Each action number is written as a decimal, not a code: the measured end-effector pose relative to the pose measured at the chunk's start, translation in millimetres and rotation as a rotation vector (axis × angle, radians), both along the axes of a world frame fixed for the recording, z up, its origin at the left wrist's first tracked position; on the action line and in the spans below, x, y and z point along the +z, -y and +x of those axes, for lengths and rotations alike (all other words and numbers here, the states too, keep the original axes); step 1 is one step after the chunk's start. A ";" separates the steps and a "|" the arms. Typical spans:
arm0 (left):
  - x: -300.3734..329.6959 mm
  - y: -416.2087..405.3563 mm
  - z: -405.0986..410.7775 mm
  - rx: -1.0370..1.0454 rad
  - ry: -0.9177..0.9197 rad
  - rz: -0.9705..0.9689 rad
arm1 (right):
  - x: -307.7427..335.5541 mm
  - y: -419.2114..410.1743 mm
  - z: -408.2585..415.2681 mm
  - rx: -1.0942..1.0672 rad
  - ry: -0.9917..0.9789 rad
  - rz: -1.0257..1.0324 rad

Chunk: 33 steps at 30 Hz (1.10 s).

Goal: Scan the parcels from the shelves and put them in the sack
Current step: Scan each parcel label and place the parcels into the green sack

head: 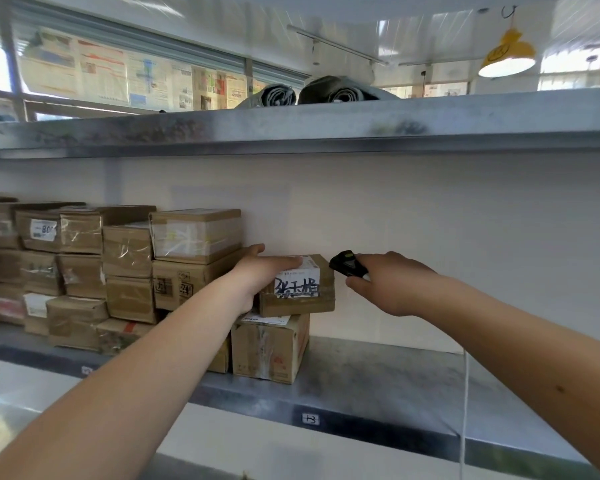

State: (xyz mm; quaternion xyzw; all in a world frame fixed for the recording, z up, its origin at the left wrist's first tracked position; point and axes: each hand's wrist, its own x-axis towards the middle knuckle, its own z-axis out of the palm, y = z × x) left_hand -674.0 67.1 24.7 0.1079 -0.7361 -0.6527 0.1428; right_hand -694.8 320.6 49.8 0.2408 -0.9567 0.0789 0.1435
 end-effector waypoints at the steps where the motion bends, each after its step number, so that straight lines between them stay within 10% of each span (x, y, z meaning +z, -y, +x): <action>1: 0.5 0.5 1.0 -0.010 0.010 0.010 | 0.3 -1.2 0.5 -0.003 0.002 0.000; 18: -32.0 18.6 30.3 -0.016 -0.551 -0.664 | 2.8 1.2 48.5 0.052 0.079 -0.091; 33: -58.5 23.6 34.6 -0.023 -0.670 -0.764 | -35.8 3.7 152.7 -0.048 0.160 0.001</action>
